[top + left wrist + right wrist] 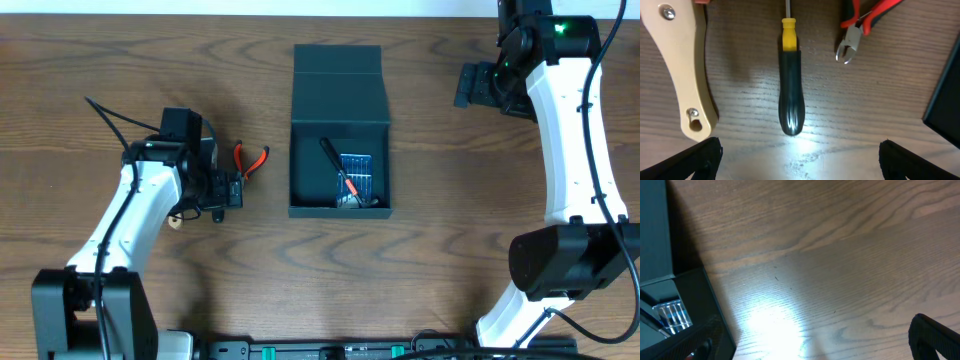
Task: Pack container
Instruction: 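Move the left gripper over the yellow-handled screwdriver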
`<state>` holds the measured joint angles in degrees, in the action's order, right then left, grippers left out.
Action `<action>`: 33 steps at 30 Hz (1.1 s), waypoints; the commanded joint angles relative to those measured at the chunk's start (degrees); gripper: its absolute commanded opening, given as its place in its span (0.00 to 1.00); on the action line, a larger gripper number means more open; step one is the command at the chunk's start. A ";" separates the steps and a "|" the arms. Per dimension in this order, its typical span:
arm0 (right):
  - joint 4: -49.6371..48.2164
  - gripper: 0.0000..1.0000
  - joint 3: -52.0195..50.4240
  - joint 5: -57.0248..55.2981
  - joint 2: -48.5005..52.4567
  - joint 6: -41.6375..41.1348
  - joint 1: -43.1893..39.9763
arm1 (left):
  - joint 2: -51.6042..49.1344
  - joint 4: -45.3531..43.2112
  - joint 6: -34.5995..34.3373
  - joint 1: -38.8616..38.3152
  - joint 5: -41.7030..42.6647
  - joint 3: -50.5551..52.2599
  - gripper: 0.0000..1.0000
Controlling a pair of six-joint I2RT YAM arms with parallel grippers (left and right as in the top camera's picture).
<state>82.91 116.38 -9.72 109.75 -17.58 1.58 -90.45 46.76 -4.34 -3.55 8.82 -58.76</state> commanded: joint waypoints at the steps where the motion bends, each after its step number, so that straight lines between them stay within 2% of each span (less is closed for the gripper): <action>1: 0.09 0.99 1.05 -0.57 -0.39 -0.83 -0.02 | -1.33 -0.50 2.29 -0.13 -0.90 -0.72 0.99; 7: 0.11 0.99 1.05 -0.57 -0.39 -0.83 -0.02 | -2.58 -1.81 4.37 -0.13 -0.94 -0.70 0.99; 33: 0.09 0.99 1.05 -0.57 -0.39 -0.83 0.00 | -10.40 -7.15 2.80 -0.13 -2.84 -0.07 0.99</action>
<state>82.91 116.38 -9.72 109.75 -17.61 1.58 -100.22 39.83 -1.45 -3.55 7.05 -58.76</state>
